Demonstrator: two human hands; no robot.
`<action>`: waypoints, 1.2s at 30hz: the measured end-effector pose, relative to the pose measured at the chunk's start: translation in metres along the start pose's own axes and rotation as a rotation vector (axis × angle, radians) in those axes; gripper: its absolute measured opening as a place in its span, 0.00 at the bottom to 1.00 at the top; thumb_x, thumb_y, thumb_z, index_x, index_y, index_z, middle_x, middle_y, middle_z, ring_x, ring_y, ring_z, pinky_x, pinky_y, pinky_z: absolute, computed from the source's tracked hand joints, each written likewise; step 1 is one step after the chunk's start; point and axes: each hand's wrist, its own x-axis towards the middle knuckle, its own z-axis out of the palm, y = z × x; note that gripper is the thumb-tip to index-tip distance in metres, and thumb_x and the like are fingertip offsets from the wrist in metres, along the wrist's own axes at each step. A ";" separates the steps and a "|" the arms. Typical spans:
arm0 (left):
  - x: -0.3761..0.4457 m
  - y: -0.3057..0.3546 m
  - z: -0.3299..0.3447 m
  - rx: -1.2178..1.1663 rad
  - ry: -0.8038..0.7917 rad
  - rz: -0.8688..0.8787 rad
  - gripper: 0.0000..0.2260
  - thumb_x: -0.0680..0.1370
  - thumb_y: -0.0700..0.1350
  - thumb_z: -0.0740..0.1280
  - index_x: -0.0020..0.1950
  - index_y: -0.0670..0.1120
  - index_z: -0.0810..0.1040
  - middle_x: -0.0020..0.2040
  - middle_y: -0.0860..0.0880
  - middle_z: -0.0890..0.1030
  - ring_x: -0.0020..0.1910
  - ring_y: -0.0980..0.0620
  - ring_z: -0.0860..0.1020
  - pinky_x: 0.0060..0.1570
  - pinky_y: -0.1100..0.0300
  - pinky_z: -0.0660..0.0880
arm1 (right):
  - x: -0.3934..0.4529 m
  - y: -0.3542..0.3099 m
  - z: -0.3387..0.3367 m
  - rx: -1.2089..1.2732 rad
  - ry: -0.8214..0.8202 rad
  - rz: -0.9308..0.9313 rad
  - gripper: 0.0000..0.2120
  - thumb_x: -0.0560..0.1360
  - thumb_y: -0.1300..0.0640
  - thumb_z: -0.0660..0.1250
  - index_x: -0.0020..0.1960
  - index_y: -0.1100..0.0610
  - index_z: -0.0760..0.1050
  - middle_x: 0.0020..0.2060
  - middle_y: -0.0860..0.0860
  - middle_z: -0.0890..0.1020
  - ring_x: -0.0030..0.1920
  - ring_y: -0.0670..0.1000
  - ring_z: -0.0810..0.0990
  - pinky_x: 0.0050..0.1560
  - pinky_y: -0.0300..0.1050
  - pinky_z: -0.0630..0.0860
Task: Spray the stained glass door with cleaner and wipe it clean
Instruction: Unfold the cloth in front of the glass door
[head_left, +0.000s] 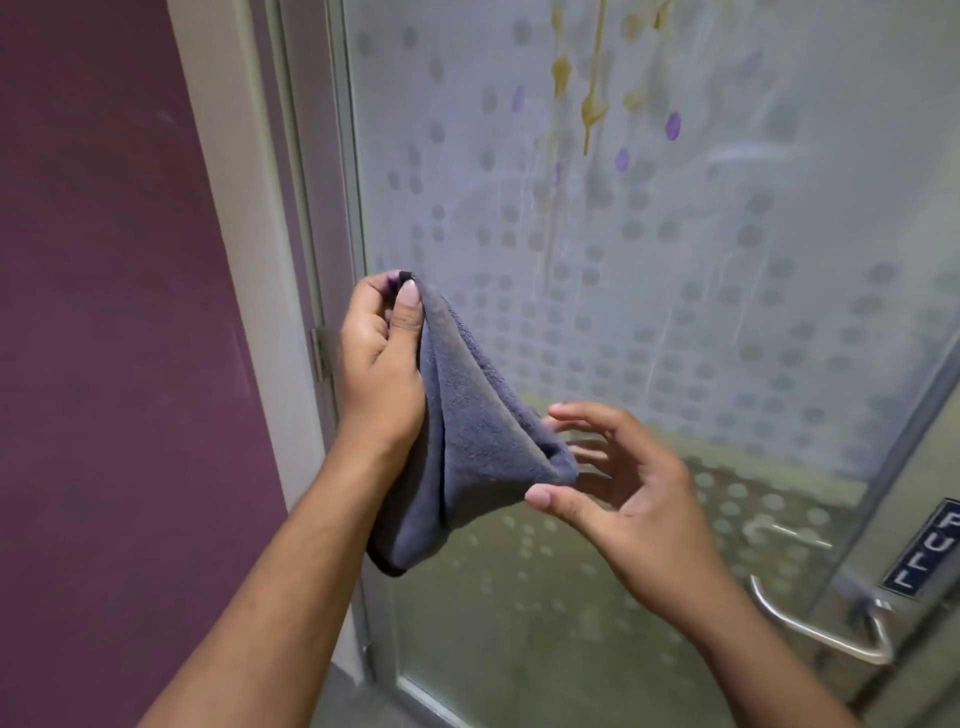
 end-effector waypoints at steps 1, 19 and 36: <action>0.000 -0.005 -0.003 -0.011 0.021 -0.024 0.05 0.88 0.45 0.61 0.58 0.46 0.75 0.47 0.49 0.78 0.45 0.52 0.75 0.48 0.55 0.75 | 0.004 0.004 0.001 -0.011 0.032 -0.002 0.20 0.69 0.64 0.81 0.55 0.47 0.82 0.52 0.44 0.88 0.52 0.43 0.86 0.54 0.36 0.80; 0.020 -0.044 -0.040 0.580 -0.718 -0.221 0.22 0.79 0.55 0.66 0.74 0.57 0.75 0.71 0.55 0.77 0.73 0.60 0.73 0.67 0.61 0.71 | 0.091 0.013 -0.018 -0.036 -0.126 0.217 0.22 0.77 0.67 0.73 0.66 0.53 0.71 0.42 0.52 0.83 0.44 0.53 0.79 0.50 0.50 0.75; 0.032 -0.037 0.056 0.627 -0.799 0.124 0.14 0.77 0.55 0.74 0.52 0.46 0.80 0.44 0.42 0.83 0.40 0.46 0.83 0.42 0.50 0.79 | 0.044 0.061 -0.101 -0.156 -0.377 0.467 0.18 0.70 0.58 0.83 0.57 0.57 0.83 0.53 0.52 0.89 0.52 0.46 0.86 0.56 0.53 0.83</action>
